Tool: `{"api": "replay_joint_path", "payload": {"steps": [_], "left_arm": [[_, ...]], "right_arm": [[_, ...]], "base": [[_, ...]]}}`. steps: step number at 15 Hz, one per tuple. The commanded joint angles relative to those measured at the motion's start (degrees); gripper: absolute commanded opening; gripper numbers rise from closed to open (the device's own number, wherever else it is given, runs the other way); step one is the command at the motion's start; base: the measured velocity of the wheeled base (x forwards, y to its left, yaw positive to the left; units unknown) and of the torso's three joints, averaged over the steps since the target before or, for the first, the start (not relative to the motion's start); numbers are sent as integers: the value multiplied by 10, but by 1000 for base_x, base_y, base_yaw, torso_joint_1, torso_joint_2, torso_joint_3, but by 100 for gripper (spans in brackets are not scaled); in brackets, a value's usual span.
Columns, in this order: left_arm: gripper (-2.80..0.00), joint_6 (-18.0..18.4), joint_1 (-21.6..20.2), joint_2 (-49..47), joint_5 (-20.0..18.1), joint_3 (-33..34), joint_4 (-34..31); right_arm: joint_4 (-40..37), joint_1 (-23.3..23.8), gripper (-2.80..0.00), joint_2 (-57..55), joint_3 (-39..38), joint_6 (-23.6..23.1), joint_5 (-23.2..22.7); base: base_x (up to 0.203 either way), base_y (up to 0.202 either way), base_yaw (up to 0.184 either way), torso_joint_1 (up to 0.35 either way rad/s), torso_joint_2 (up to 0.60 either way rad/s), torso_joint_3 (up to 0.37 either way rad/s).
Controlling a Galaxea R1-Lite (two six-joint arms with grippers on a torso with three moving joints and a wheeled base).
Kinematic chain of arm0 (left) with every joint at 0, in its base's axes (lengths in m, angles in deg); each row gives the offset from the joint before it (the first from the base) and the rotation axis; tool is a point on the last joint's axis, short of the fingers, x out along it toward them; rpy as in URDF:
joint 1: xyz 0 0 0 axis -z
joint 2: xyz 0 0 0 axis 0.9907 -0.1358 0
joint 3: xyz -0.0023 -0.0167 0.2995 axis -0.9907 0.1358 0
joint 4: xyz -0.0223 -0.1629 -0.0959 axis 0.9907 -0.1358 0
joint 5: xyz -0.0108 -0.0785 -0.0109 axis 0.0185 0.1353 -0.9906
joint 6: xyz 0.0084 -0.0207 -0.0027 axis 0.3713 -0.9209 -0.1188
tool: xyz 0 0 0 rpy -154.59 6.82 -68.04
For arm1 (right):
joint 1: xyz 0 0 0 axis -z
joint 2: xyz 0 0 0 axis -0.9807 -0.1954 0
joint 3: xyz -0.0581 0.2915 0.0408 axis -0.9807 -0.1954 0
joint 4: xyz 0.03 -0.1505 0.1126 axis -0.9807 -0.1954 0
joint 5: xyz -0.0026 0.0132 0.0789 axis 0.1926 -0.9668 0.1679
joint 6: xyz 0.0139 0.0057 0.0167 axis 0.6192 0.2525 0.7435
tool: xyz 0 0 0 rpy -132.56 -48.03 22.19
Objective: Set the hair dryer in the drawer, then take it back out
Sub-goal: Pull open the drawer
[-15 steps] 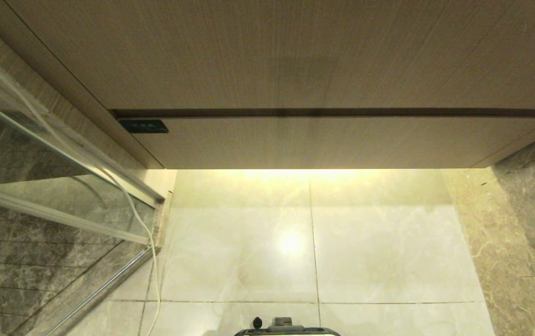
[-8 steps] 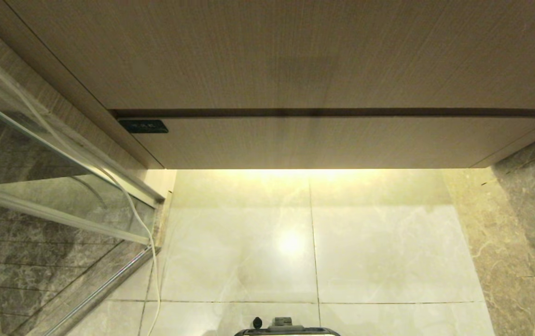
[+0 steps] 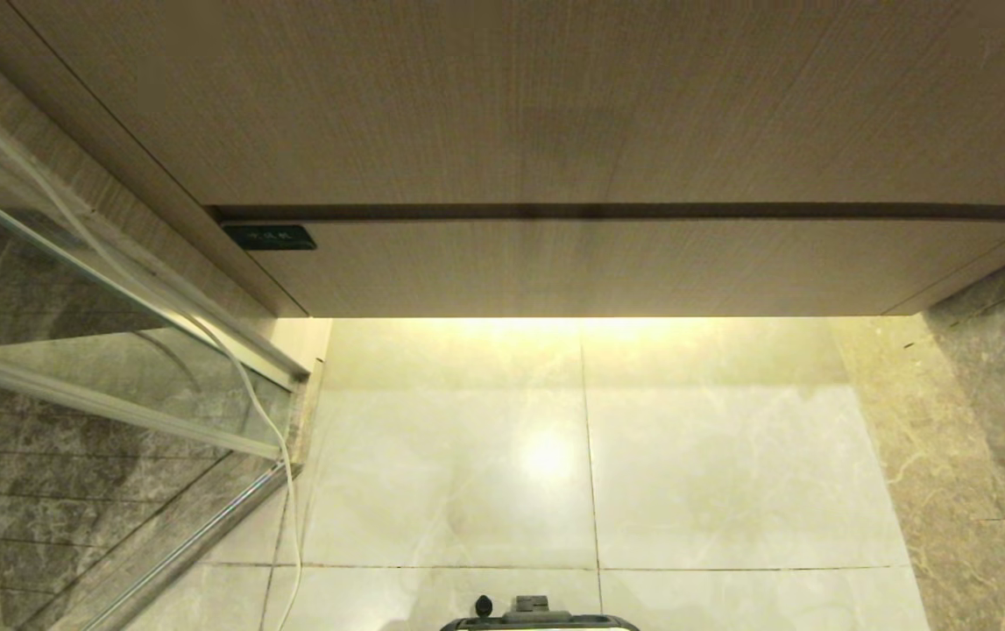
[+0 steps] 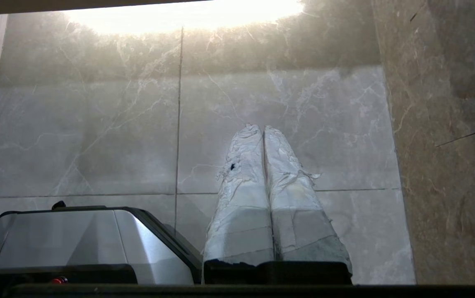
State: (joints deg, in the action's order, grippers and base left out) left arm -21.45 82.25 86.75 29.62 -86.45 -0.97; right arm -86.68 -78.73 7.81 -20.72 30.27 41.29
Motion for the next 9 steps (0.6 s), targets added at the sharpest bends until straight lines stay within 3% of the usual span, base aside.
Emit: {"api": "replay_joint_path", "payload": {"steps": [1,6,9], "left_arm": [[-280,0,0,0,0,0,0],[-280,0,0,0,0,0,0],[-280,0,0,0,0,0,0]], "right_arm": [[0,0,-280,0,0,4,2],[0,0,-280,0,10,5,-1],[-110,0,-280,-6,156,20,-39]], "base": [[0,0,0,0,0,0],[0,0,0,0,0,0],[0,0,0,0,0,0]]}}
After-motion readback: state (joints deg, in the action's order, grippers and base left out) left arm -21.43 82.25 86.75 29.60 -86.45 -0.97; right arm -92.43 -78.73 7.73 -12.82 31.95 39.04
